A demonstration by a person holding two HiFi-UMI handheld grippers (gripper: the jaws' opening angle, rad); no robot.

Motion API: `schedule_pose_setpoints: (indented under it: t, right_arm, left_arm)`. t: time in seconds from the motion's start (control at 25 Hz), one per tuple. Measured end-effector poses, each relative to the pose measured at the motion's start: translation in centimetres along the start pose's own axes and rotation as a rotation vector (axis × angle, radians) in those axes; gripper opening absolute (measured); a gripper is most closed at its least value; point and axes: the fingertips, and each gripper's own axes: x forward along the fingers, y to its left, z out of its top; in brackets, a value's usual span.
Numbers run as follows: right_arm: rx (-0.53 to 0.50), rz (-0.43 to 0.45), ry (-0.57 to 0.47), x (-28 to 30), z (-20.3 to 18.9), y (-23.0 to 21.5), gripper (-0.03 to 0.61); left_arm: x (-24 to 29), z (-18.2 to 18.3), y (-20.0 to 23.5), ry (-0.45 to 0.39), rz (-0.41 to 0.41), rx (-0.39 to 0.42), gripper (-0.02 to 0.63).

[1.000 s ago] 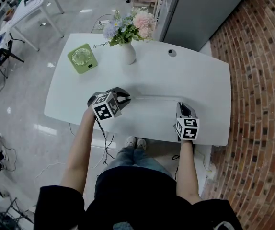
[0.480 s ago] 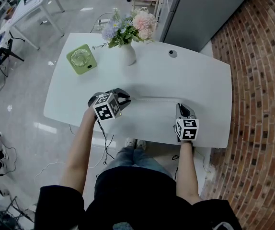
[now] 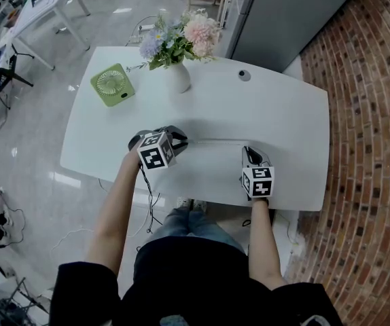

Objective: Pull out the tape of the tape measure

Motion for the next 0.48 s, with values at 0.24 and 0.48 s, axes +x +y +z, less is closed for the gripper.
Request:
schedule_pose_setpoints:
  t: [0.24,0.48]
  right_arm:
    - [-0.006,0.017,0.015,0.6,-0.3,0.1,0.008]
    - [-0.035,0.029,0.065,1.4,-1.5,0.4,0.009]
  left_arm:
    - [0.7,-0.5,0.3,0.026,-0.011,0.001,0.071]
    - [1.4,-1.0,0.4,0.046,-0.018,0.006,0.071]
